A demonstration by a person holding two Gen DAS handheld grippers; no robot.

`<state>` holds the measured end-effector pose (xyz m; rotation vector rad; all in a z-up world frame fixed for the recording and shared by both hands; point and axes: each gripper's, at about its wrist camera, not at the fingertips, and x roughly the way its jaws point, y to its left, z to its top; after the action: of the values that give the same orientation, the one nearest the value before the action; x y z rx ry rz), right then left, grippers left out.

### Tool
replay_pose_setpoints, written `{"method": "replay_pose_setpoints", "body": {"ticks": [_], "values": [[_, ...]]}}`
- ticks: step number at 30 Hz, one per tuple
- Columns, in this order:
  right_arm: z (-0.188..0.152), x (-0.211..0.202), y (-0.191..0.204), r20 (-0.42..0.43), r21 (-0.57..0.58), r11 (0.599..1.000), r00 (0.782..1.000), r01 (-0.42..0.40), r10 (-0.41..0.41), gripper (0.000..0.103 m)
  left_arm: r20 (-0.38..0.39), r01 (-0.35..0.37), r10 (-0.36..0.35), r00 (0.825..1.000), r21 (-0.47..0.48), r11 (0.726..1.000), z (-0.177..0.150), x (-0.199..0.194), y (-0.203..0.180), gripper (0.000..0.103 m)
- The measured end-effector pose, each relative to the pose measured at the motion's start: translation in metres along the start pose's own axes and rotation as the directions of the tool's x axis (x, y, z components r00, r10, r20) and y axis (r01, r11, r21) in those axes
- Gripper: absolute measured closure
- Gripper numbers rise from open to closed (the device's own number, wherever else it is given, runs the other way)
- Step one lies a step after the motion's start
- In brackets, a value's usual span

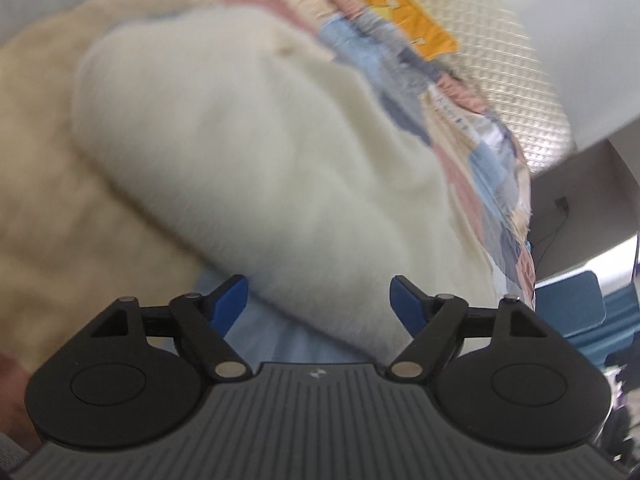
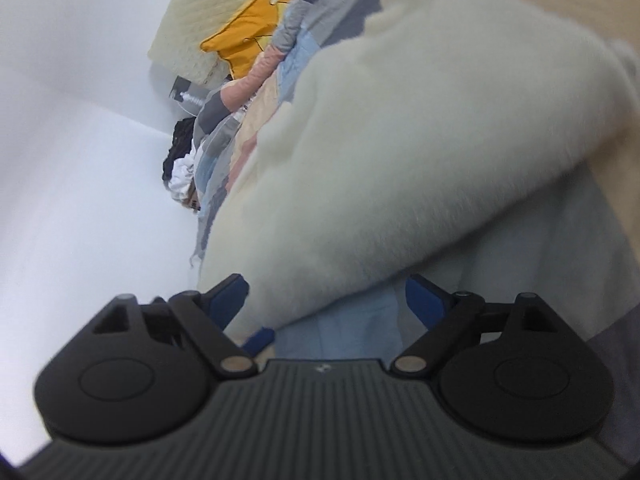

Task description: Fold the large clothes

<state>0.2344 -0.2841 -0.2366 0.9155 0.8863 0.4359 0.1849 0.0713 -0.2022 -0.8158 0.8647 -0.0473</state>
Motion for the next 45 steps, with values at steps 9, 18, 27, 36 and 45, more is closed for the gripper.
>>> {"method": "replay_pose_setpoints", "body": {"ticks": [9,18,27,36,45], "values": [[0.012,0.022,-0.042,0.087,0.241,0.97,0.996,0.008,-0.03,0.015,-0.034,0.032,-0.042,0.999,-0.242,0.97,0.004,0.028,0.038,0.013],[0.022,0.009,-0.058,0.254,0.343,0.937,0.967,-0.064,-0.027,0.02,0.161,0.107,-0.044,0.986,-0.404,0.908,0.018,0.018,0.066,0.013],[0.032,0.013,-0.058,0.282,0.261,0.964,0.95,0.057,-0.133,0.045,0.185,0.011,0.056,0.981,-0.342,0.94,0.036,0.022,0.062,0.033],[0.035,-0.011,-0.03,0.337,0.073,0.996,0.939,0.051,-0.073,0.067,0.249,0.032,0.029,0.968,-0.24,0.97,0.034,-0.004,0.05,0.066],[0.04,-0.067,0.005,0.321,0.063,0.998,0.946,0.03,-0.049,0.066,0.257,0.113,-0.072,0.964,-0.15,0.982,0.036,-0.076,0.006,0.067]]}}
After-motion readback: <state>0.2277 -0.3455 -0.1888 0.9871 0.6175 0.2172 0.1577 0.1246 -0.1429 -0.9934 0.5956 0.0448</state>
